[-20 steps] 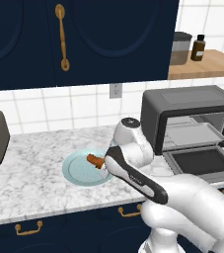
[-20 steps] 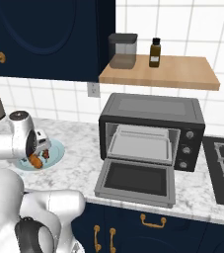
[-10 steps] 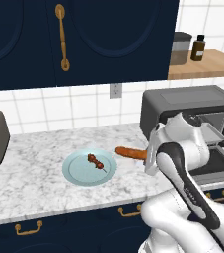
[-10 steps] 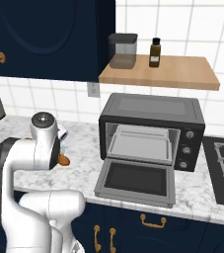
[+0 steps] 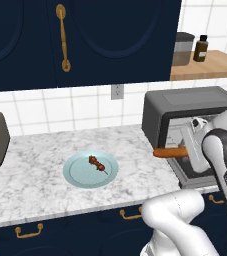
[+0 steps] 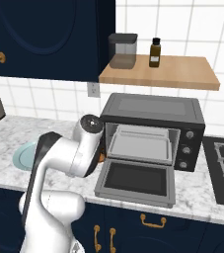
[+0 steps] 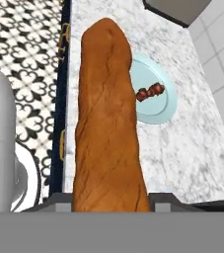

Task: Pick up the kebab skewer and baguette bread, and place them inside the toaster oven. Close the toaster oven door and start by setting the timer.

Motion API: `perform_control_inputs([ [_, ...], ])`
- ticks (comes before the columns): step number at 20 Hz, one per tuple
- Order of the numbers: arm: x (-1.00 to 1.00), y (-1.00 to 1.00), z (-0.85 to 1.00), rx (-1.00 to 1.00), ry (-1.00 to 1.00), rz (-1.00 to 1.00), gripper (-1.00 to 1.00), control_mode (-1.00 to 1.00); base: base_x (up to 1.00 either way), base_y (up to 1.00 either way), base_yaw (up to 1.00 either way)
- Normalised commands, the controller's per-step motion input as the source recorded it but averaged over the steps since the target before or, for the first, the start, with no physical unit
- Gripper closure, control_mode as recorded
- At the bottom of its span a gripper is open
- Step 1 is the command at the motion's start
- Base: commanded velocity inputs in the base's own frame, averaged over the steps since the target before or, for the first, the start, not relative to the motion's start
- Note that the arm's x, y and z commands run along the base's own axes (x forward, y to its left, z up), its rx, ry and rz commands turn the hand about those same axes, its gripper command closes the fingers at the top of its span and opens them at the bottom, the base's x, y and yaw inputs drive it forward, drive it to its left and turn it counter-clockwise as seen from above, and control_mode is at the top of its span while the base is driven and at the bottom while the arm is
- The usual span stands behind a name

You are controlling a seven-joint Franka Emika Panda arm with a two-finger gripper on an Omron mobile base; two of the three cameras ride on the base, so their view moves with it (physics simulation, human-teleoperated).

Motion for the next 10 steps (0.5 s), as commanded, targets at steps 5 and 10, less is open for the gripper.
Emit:
perform_control_inputs([
  [5,0.27,-0.98,0.01,-0.04,0.00,0.08,1.00,-1.00,0.00,0.00,0.00],
  [10,0.56,-0.85,0.02,-0.02,0.00,0.00,1.00,-1.00,0.00,0.00,0.00],
])
